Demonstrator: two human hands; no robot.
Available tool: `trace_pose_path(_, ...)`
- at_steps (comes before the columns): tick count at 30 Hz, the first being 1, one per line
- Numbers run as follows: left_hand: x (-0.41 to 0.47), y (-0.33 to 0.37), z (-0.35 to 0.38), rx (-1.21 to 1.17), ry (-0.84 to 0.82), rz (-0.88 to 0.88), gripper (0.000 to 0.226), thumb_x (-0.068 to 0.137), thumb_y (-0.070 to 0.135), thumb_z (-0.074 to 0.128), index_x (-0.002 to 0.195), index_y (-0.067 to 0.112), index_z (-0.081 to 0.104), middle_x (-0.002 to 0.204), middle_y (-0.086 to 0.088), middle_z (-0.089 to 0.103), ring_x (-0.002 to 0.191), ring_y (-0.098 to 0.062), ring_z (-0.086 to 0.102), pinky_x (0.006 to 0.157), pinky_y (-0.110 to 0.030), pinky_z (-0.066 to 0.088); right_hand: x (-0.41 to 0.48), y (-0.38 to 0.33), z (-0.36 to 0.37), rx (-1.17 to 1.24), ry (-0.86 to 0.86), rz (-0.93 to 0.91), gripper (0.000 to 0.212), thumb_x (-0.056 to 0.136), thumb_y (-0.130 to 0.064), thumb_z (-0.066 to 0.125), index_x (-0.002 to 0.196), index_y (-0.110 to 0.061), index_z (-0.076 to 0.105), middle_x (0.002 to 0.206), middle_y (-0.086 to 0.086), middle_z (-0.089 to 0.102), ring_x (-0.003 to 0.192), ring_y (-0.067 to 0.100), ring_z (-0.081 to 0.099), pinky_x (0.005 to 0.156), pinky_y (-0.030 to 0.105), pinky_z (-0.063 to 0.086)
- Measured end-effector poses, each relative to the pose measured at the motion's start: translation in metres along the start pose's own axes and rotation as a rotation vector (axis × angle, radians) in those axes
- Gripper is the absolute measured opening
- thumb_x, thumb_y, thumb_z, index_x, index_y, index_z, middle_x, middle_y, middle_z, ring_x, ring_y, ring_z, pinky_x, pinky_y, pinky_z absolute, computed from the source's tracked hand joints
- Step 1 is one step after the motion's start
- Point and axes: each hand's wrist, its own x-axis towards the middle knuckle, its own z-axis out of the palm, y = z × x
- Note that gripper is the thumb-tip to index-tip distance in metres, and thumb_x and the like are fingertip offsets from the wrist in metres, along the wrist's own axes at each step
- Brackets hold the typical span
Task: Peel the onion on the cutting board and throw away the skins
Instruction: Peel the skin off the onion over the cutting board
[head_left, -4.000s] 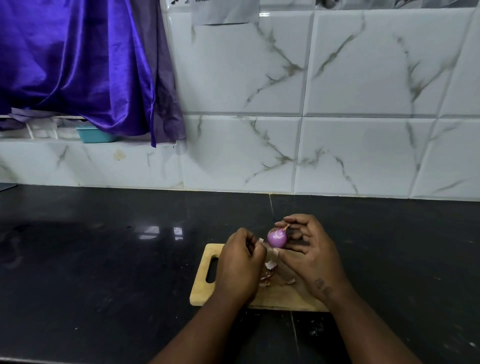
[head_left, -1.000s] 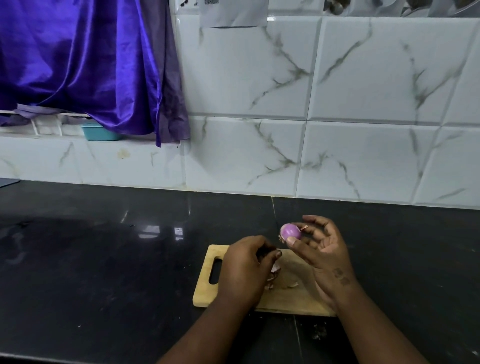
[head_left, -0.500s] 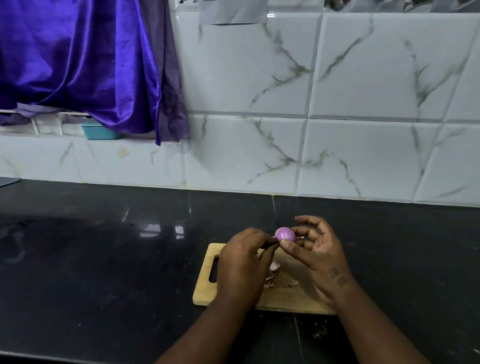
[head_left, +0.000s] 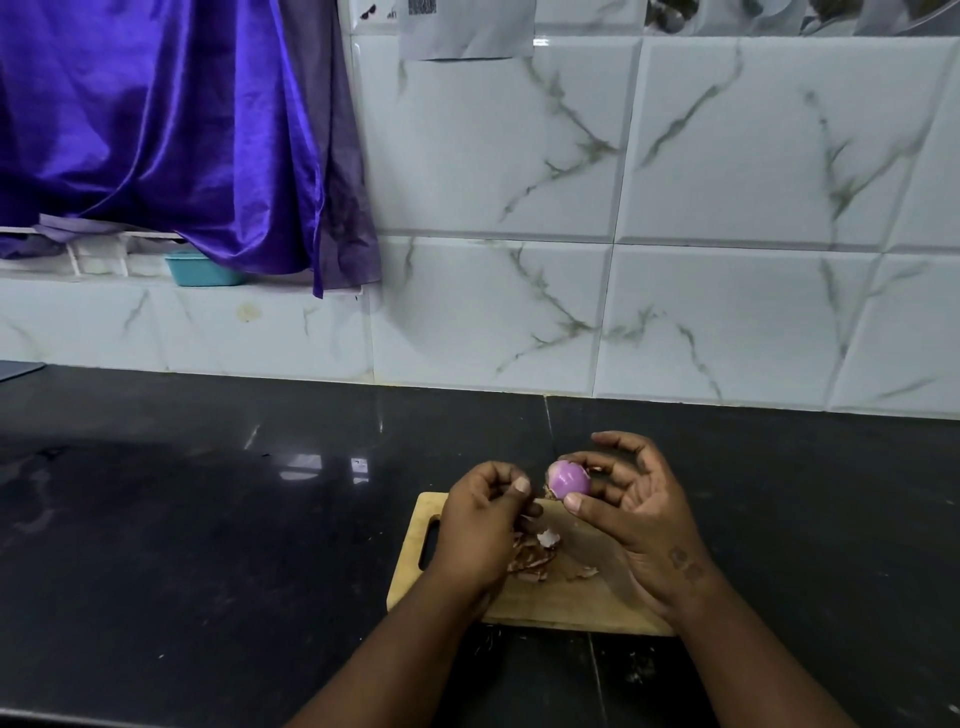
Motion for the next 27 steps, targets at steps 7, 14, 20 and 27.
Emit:
trace_pose_path(7,-0.003,-0.002,0.002,-0.013,-0.051,0.028,0.019,0.106,0.013,0.059,0.100,0.005,0.075,0.097,-0.024,0.078,0.087,-0.033,0.073,0.086,-0.052,0.063,0.001,0.002,-0.002,-0.048,0.015,-0.007,0.068,0.071,0.008,0.085,0.128,-0.019,0.057,0.117,0.015,0.077,0.106,0.035,0.076,0.088,0.042,0.061)
trace_pose_path(14,-0.001,-0.005,0.000,-0.035,-0.055,-0.005,0.010,0.097,0.010,0.072,0.090,0.006,0.076,0.092,-0.025,0.077,0.081,-0.030,0.072,0.079,-0.044,0.063,0.002,0.003,-0.002,-0.116,-0.004,-0.026,0.065,0.075,0.019,0.080,0.126,-0.013,0.057,0.114,0.015,0.077,0.102,0.033,0.076,0.081,0.031,0.064)
trace_pose_path(20,0.007,-0.007,0.000,-0.286,-0.102,-0.181,0.030,0.095,-0.002,0.066,0.070,0.013,0.076,0.081,-0.021,0.071,0.072,-0.025,0.068,0.073,-0.037,0.060,0.001,0.004,0.000,-0.098,-0.015,-0.038,0.068,0.071,0.024,0.079,0.125,-0.011,0.058,0.115,0.017,0.076,0.098,0.029,0.075,0.078,0.030,0.064)
trace_pose_path(27,-0.002,-0.005,-0.002,0.228,-0.015,0.074,0.025,0.105,0.018,0.058,0.082,0.018,0.066,0.075,-0.001,0.067,0.070,-0.016,0.061,0.068,-0.035,0.054,0.002,0.000,-0.008,-0.064,0.034,-0.041,0.068,0.074,0.019,0.079,0.129,-0.015,0.057,0.120,0.014,0.076,0.108,0.032,0.075,0.092,0.043,0.062)
